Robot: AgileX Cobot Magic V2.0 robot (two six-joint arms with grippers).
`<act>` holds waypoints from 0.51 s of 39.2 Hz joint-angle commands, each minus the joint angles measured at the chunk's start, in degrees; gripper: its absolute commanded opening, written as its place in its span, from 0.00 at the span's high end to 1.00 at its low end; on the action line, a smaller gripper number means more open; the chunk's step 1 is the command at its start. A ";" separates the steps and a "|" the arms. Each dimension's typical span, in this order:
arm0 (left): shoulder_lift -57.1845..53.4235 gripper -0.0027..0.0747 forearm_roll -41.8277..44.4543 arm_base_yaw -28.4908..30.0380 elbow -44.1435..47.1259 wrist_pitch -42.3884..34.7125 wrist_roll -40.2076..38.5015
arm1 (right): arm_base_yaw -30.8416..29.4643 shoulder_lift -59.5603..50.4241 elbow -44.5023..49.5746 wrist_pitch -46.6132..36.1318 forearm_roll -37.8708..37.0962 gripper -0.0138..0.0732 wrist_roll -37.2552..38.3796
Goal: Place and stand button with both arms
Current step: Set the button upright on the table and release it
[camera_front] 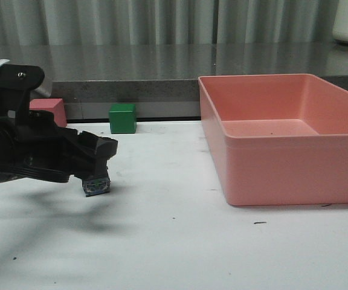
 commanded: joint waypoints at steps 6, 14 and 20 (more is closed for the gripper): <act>-4.83 0.29 -0.12 0.02 -0.88 -2.34 -0.18 | -0.37 0.80 -1.44 -4.83 -1.02 0.92 -0.58; -16.02 0.29 -0.12 -0.06 -0.88 10.29 -0.38 | -0.37 0.80 -1.44 -4.83 -1.02 0.92 -0.58; -26.70 0.29 -0.12 -0.06 -0.88 19.72 -2.83 | -0.37 0.80 -1.44 -4.83 -1.02 0.92 -0.58</act>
